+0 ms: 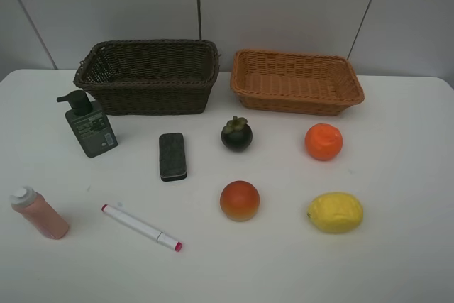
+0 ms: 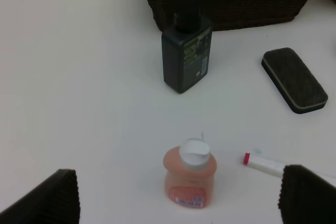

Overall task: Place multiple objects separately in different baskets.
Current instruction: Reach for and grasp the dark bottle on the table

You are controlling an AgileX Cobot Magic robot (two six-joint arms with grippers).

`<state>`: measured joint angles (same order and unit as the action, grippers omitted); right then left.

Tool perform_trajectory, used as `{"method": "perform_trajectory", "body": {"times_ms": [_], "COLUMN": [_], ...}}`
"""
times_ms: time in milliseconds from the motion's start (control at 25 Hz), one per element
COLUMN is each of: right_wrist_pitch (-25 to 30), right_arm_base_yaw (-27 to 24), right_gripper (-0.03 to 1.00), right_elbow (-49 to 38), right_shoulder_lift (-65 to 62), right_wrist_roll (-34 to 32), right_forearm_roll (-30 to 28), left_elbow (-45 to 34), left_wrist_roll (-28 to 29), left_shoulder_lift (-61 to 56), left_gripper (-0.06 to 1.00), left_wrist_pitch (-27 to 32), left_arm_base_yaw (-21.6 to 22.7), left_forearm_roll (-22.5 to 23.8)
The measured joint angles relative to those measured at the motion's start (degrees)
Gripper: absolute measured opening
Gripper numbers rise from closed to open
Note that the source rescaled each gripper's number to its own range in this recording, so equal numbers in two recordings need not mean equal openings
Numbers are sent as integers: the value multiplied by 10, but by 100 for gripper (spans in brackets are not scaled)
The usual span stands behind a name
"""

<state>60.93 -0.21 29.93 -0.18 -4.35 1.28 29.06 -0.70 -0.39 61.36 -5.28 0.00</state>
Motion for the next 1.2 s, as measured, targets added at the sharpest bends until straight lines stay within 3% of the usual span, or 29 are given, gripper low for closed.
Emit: {"method": "perform_trajectory", "body": {"times_ms": [520,640,880,1200], "right_wrist_pitch": [0,0,0,0], "right_arm_base_yaw": [0,0,0,0], "right_gripper": [99,99,99,99], "right_elbow": [0,0,0,0], "right_shoulder_lift": [0,0,0,0], "right_wrist_roll": [0,0,0,0], "right_forearm_roll": [0,0,0,0], "left_elbow": [0,5,57,260], "left_wrist_roll": [25,30,26,-61], "left_shoulder_lift": [29,120,369,754], "left_gripper": [100,100,100,100], "left_wrist_pitch": [0,-5,-69,-61], "left_arm_base_yaw": [0,0,0,0], "left_forearm_roll": [8,16,16,14]}}
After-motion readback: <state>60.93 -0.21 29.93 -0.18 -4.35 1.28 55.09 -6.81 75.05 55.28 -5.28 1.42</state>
